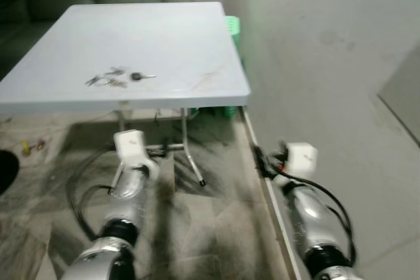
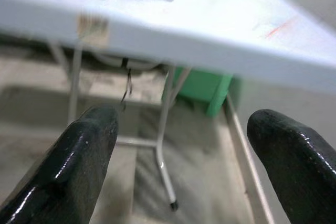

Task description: Hang keys on a hook

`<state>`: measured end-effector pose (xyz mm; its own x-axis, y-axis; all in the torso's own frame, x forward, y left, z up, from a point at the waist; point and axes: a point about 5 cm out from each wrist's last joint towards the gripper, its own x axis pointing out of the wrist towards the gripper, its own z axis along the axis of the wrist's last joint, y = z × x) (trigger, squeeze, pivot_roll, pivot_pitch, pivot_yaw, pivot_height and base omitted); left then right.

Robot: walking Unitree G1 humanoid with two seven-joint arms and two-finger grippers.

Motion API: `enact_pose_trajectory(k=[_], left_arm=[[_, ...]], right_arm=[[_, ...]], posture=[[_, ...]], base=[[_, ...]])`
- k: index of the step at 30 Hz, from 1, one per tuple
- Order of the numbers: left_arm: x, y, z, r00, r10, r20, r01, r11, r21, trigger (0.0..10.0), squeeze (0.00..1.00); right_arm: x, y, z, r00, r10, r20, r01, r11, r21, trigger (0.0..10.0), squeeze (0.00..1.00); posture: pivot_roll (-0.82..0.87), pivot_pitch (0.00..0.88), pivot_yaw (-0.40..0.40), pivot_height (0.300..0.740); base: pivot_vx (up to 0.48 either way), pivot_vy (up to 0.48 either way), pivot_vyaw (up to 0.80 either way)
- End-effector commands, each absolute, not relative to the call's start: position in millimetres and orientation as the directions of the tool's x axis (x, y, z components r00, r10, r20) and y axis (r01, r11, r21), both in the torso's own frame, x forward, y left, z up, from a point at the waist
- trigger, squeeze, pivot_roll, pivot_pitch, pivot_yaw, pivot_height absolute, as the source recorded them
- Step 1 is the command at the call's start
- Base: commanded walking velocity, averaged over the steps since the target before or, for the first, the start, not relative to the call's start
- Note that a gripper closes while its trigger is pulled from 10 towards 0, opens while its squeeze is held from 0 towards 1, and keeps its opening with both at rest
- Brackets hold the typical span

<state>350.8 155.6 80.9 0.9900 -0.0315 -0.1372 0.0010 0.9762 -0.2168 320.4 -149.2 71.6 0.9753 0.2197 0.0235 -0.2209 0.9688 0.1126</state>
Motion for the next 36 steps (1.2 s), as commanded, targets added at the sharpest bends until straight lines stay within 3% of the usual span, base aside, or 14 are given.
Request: enact_pose_trajectory(k=[1,4,15,18,24,36], left_arm=[[355.4,141.9,87.7,0.981,-0.130,-0.146,0.092,0.965,-0.246,10.0,0.00],[362.0,146.9,106.7,0.978,-0.193,-0.081,0.155,0.926,-0.343,10.0,0.00],[356.7,152.1,140.5,0.983,-0.180,0.032,0.182,0.947,-0.265,10.0,0.00],[343.7,145.1,143.8,0.975,-0.218,0.043,0.220,0.915,-0.339,10.0,0.00],[326.8,144.8,132.8,0.977,-0.208,0.037,0.210,0.934,-0.289,10.0,0.00],[330.8,147.8,137.5,0.980,-0.197,0.015,0.194,0.944,-0.267,10.0,0.00]], right_arm=[[321.0,-159.9,78.6,0.977,0.209,0.037,-0.212,0.973,0.091,10.0,0.00],[326.0,-161.7,98.1,0.967,0.240,0.091,-0.245,0.968,0.047,10.0,0.00],[321.8,-165.6,144.3,0.948,0.206,0.243,-0.216,0.976,0.019,10.0,0.00],[308.5,-153.4,152.9,0.927,0.243,0.285,-0.262,0.965,0.028,10.0,0.00],[296.9,-151.6,140.1,0.941,0.241,0.236,-0.260,0.964,0.052,10.0,0.00],[304.6,-153.6,152.0,0.939,0.244,0.242,-0.257,0.966,0.023,10.0,0.00]], posture=[[-0.09,0.000,-0.021,0.724],[-0.09,0.000,-0.026,0.724],[-0.09,0.020,-0.025,0.724],[-0.09,0.020,-0.022,0.724],[-0.09,0.020,-0.018,0.724],[-0.08,0.009,-0.016,0.724]], base=[[0.000,0.000,0.00],[0.000,0.000,0.00],[0.000,0.000,0.00],[0.000,0.000,0.00],[0.000,0.000,0.00],[0.000,0.000,0.00]])
